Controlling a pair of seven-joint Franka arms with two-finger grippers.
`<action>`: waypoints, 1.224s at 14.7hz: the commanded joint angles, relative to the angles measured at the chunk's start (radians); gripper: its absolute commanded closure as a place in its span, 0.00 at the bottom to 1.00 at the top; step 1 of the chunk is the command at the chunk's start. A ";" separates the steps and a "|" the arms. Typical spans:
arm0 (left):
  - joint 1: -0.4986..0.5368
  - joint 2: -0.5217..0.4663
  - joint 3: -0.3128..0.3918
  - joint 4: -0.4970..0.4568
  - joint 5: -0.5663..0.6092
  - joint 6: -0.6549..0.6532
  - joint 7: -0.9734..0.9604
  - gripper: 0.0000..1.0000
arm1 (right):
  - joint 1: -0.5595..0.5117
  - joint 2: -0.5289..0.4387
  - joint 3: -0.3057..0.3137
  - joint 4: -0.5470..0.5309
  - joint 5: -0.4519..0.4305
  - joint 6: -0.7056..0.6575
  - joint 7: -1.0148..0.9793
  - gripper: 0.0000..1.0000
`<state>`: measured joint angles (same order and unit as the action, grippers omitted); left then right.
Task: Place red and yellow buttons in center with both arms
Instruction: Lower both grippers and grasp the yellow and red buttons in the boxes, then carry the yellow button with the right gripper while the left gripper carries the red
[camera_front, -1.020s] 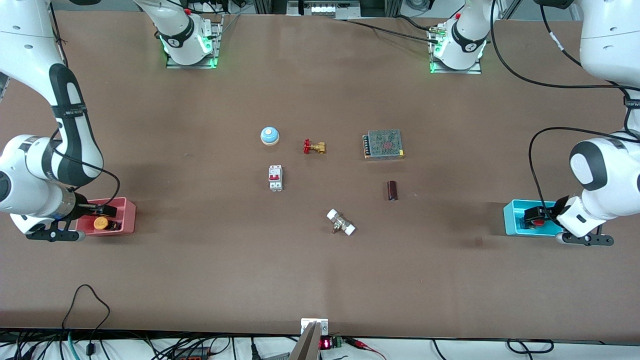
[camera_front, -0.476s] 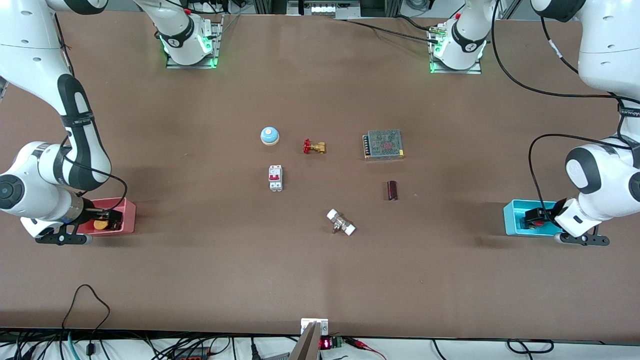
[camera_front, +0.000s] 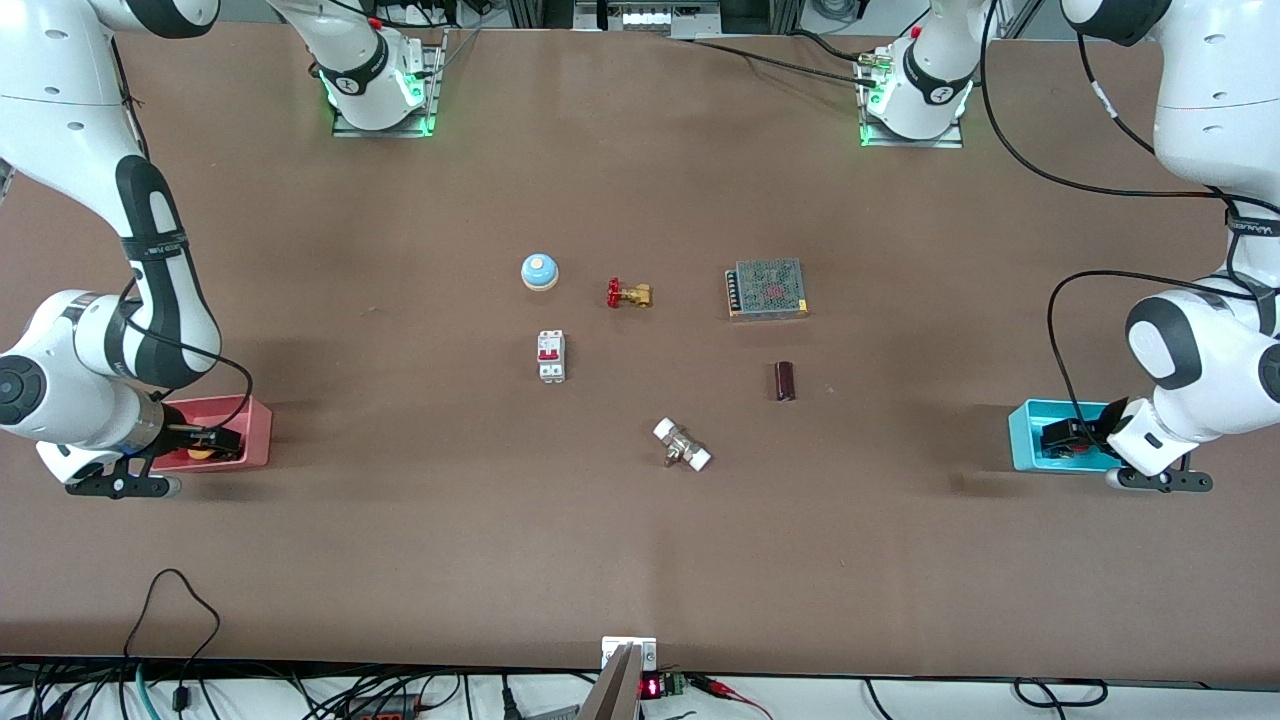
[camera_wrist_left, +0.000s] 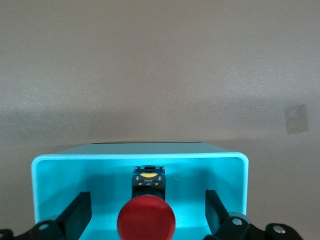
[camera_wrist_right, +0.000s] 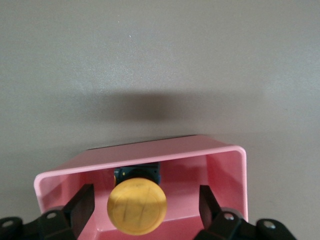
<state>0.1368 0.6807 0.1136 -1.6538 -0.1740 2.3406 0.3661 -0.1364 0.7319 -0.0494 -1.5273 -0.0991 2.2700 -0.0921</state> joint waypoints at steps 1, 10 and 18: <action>-0.003 0.003 0.001 -0.006 -0.029 0.013 0.031 0.00 | -0.014 0.017 0.016 0.026 -0.008 -0.001 -0.014 0.19; -0.008 0.027 0.000 -0.007 -0.029 0.039 0.030 0.30 | -0.009 0.014 0.019 0.026 -0.010 -0.010 -0.015 0.60; 0.000 -0.007 0.003 0.067 -0.015 -0.094 0.025 0.99 | -0.006 -0.035 0.020 0.026 -0.013 -0.093 -0.018 0.67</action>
<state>0.1321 0.7031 0.1123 -1.6374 -0.1757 2.3412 0.3662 -0.1351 0.7372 -0.0412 -1.5091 -0.0991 2.2419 -0.0951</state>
